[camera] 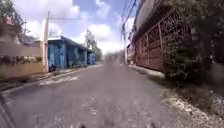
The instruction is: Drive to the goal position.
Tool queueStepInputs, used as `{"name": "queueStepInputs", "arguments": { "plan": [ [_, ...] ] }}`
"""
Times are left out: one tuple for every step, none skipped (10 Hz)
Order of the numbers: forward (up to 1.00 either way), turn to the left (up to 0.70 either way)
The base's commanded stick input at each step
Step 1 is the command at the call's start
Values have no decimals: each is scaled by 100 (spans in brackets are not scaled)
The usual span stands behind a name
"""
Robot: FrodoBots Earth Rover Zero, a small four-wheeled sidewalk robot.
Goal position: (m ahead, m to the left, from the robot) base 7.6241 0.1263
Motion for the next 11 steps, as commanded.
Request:
{"name": "queueStepInputs", "arguments": {
  "plan": [
    [70, 0],
    [70, 0],
    [70, 0],
    [70, 0],
    [70, 0],
    [70, -13],
    [70, -14],
    [70, -13],
    [70, -3],
    [70, 0],
    [70, 0]
  ]
}}
